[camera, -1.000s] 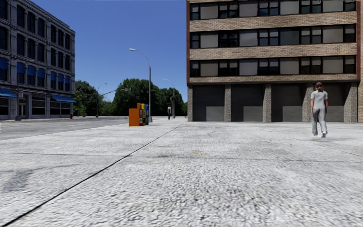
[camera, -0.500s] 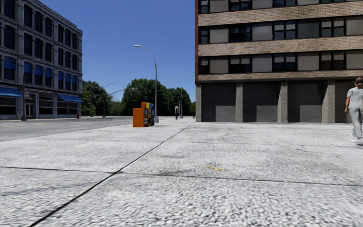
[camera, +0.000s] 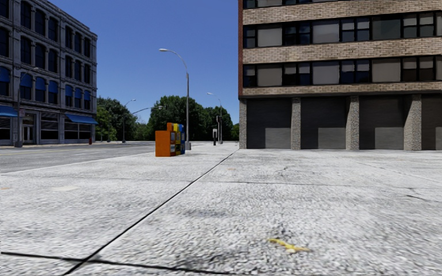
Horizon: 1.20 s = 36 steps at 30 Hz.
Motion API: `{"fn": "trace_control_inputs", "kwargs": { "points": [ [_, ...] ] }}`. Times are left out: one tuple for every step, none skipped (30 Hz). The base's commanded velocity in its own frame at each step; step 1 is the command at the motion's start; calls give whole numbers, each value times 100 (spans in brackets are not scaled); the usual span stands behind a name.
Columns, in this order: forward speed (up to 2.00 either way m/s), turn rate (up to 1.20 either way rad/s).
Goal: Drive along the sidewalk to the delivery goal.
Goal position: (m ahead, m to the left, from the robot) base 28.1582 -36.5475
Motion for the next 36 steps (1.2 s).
{"fn": "trace_control_inputs", "kwargs": {
  "points": [
    [200,0],
    [200,0],
    [200,0],
    [200,0],
    [200,0],
    [200,0],
    [200,0],
    [200,0],
    [200,0],
    [200,0],
    [200,0],
    [200,0],
    [200,0],
    [200,0],
    [200,0],
    [200,0],
    [200,0],
    [200,0],
    [200,0],
    [200,0],
    [200,0],
    [200,0],
    [200,0],
    [200,0],
    [200,0],
    [200,0],
    [200,0],
    [200,0],
    [200,0],
    [200,0],
    [200,0],
    [200,0],
    [200,0],
    [200,0],
    [200,0],
    [200,0]
  ]
}}
